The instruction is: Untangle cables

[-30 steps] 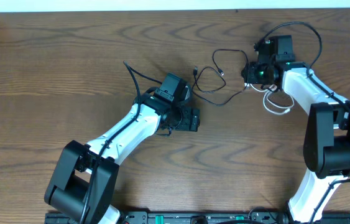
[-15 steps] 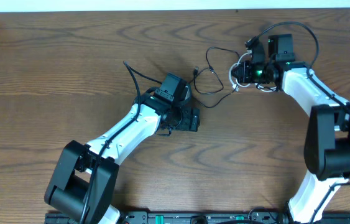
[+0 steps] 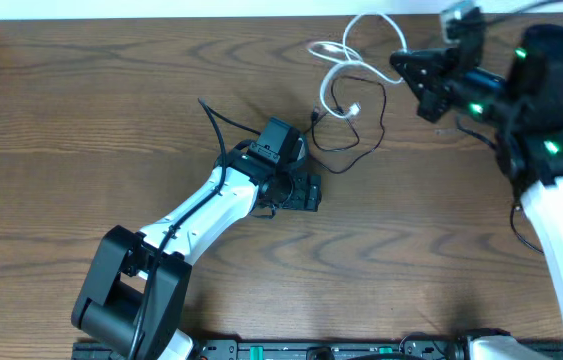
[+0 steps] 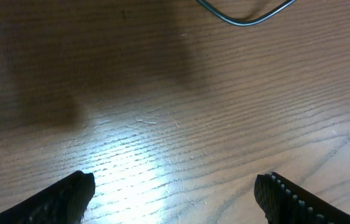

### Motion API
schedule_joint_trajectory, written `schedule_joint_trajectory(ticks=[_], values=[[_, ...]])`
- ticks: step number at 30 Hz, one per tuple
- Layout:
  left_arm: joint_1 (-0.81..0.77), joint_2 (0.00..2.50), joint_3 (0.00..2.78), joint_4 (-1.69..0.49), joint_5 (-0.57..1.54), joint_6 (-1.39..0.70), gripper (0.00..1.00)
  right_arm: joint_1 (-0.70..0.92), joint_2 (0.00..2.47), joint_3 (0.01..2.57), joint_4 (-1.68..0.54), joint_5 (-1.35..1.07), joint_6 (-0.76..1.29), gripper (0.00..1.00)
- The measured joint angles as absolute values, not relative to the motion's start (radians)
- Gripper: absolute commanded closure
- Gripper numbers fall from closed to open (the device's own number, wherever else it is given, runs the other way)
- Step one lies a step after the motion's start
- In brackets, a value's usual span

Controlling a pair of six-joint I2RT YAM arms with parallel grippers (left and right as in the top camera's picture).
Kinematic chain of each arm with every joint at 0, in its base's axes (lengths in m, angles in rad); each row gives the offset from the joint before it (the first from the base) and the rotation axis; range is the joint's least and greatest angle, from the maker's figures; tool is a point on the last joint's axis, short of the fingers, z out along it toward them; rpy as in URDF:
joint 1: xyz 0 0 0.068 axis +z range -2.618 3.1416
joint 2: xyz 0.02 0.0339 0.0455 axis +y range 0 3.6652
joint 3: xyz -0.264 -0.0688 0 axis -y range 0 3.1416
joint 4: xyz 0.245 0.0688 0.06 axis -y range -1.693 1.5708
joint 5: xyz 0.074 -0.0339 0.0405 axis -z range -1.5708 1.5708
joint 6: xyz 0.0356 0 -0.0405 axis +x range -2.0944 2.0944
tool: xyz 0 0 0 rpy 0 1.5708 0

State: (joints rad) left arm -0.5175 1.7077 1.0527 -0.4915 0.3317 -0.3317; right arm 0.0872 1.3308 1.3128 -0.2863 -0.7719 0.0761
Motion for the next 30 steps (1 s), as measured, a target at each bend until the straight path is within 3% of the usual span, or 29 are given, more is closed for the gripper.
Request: schedule_joint_trajectory(ticks=[4,16,30], values=[[-0.517,1.708,1.053,-0.492,0.332,-0.331,0.13,0.087,1.274,1.316,-0.378,-0.768,0.061,0.99],[-0.517,1.708,1.053,-0.492,0.332,-0.332,0.13,0.088,1.422,1.313,-0.984,-0.486,0.044,0.99],[-0.518,1.708,1.053,-0.475,0.343,-0.332,0.13,0.204,1.541,1.312,-1.069,-0.677,-0.140,0.99]])
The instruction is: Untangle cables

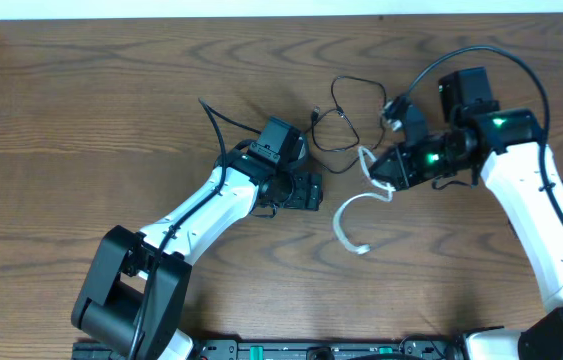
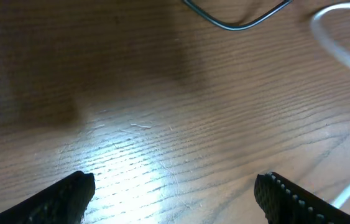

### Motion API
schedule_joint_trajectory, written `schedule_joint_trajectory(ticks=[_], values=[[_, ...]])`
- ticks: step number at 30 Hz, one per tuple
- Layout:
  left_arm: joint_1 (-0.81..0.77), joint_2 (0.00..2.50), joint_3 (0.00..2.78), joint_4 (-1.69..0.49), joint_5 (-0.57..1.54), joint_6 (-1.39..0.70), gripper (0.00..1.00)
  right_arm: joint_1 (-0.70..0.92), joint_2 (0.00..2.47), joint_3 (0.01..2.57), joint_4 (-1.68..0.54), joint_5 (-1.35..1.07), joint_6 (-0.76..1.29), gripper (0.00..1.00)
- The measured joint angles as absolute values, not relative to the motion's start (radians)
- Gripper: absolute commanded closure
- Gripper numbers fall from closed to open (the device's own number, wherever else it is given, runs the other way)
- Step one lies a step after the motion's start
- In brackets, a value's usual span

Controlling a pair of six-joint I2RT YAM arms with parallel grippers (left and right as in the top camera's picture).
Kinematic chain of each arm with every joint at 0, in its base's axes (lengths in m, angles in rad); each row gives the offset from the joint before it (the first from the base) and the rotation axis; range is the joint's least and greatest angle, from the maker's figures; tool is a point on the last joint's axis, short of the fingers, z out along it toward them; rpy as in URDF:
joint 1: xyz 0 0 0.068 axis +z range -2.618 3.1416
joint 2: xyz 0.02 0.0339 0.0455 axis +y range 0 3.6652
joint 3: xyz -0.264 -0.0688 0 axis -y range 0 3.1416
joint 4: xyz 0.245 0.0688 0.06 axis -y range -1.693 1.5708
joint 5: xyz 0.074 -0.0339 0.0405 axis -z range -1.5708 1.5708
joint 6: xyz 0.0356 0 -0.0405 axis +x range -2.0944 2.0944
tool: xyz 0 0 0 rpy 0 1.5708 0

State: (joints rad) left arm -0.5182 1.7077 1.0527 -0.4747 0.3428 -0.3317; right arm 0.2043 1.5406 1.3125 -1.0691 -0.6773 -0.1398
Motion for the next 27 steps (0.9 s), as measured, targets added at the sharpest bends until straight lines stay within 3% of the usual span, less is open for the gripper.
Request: schedule_joint_trajectory(ticks=[10,27], values=[[-0.518,1.708,1.053,-0.442,0.386,-0.331,0.12,0.234,1.541,1.312,-1.095,-0.702,-0.165,0.99],[-0.518,1.708,1.053,-0.186,0.733,-0.253,0.11,0.234,1.541,1.312,-1.135,-0.728,-0.166,0.99]])
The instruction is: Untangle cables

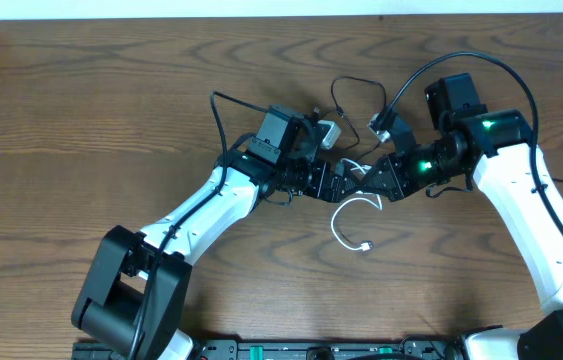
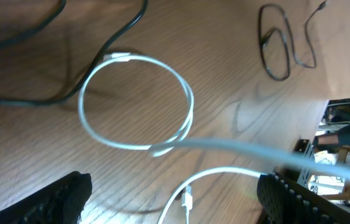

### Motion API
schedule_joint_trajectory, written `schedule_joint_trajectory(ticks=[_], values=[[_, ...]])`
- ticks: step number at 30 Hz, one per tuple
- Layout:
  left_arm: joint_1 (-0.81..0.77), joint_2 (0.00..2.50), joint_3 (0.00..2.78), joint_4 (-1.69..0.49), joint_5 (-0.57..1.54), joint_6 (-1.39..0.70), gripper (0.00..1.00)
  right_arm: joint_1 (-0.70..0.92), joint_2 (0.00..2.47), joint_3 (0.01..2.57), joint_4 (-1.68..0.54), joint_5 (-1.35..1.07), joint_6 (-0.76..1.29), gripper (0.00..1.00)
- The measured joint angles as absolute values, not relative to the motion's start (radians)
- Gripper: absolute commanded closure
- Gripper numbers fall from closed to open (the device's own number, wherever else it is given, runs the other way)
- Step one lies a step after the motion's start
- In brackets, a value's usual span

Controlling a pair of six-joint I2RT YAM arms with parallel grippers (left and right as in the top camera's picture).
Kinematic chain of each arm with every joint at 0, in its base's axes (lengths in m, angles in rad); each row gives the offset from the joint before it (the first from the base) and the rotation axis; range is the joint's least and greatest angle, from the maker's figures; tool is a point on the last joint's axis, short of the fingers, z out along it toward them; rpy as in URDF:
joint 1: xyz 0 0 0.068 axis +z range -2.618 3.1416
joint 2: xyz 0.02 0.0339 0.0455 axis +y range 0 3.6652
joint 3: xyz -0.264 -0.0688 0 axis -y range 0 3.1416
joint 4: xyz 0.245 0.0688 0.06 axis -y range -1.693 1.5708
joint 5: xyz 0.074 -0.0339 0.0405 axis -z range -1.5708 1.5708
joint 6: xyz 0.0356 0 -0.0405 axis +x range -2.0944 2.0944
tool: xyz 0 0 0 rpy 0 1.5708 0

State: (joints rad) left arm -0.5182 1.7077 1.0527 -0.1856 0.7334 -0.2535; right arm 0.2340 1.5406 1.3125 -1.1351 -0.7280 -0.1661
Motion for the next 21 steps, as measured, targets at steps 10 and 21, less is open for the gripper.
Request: schedule_joint_trajectory(ticks=[10,21], values=[[-0.518,1.708,1.053,-0.077,0.754,-0.255,0.16,0.234,1.541,1.312,-1.136,-0.949,-0.167,0.99],[-0.508,1.708,1.053,0.114,0.757,-0.281,0.16,0.234,1.541,1.312,-1.140,-1.145,-0.166,0.99]])
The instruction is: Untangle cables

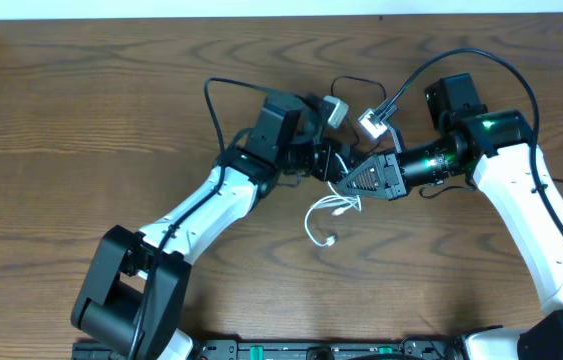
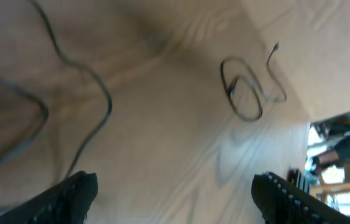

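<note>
The white cable (image 1: 327, 214) lies bunched in small loops at the table's middle, its upper end running up to my right gripper (image 1: 354, 186). That gripper looks shut on it, pointing left. My left gripper (image 1: 325, 158) sits just above and left of the right one, nearly touching it. The left wrist view shows its fingers (image 2: 70, 194) wide apart with only bare wood between them. A thin black cable (image 2: 244, 97) lies coiled further off, and a thicker black strand (image 2: 81, 79) crosses on the left. Overhead, a black loop (image 1: 345, 88) shows behind the grippers.
The wooden table (image 1: 81, 120) stretches left and right of the two arms. A black lead (image 1: 223, 92) arches off the left arm. The table's back edge meets a white wall (image 1: 261, 8). A lit room edge (image 2: 342, 143) shows at the right in the left wrist view.
The white cable's loops now lie lower and further left, more bunched. My left gripper has shifted up and tilted, and the white loop has left its wrist view. The right gripper edged left.
At first my right gripper held the white cable high at the back right while the left stood open low over bare wood. Then the right brought the cable to the middle. Then the left gripper reached over beside it, and both now meet above the bunched cable.
</note>
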### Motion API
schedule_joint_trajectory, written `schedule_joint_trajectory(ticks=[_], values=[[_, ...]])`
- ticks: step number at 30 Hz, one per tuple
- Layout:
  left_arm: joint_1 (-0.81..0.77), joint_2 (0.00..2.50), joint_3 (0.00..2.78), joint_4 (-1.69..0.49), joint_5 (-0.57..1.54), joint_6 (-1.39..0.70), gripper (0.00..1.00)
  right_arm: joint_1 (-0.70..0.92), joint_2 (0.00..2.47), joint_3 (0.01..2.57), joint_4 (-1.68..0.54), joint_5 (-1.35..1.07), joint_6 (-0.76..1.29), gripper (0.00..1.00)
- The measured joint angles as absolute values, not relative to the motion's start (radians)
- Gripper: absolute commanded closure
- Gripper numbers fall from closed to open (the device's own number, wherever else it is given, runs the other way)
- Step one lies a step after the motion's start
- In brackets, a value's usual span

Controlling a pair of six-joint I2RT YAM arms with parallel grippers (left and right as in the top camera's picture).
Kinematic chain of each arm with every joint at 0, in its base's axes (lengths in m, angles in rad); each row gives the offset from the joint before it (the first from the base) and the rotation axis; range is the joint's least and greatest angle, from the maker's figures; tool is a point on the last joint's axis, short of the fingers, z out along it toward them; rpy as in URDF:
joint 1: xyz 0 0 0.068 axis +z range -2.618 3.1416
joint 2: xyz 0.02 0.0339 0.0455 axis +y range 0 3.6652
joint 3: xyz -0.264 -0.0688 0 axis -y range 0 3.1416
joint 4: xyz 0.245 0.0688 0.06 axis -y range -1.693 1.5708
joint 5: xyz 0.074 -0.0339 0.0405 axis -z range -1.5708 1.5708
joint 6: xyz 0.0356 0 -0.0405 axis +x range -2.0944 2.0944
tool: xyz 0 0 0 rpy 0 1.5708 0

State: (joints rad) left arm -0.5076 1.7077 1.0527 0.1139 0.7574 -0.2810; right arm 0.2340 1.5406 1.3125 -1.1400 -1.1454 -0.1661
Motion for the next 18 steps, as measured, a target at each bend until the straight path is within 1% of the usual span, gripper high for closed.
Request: schedule_joint_trajectory(ticks=[1,4,6,7,9,12,18], values=[[-0.500,1.708,1.053,0.129,0.758,-0.292,0.17,0.234,1.541,1.312,-1.140,-1.152,-0.166,0.99],[-0.467,1.708,1.053,0.140,0.758,-0.326,0.24,0.234,1.541,1.312,-1.141,-1.164,-0.166,0.99],[-0.441,1.708,1.053,0.133,0.757,-0.343,0.33,0.234,1.541,1.312,-1.146,-1.169,-0.166,0.99],[-0.418,1.708,1.053,0.121,0.757,-0.349,0.40,0.234,1.541,1.312,-1.151,-1.171,-0.166,0.99],[-0.398,1.708,1.053,0.104,0.757,-0.355,0.47,0.234,1.541,1.312,-1.156,-1.172,-0.166,0.99],[-0.348,1.708,1.053,0.047,0.758,-0.365,0.48,0.234,1.541,1.312,-1.162,-1.166,-0.166,0.99],[-0.237,1.708,1.053,-0.086,0.758,-0.342,0.48,0.234,1.541,1.312,-1.164,-1.147,-0.166,0.99]])
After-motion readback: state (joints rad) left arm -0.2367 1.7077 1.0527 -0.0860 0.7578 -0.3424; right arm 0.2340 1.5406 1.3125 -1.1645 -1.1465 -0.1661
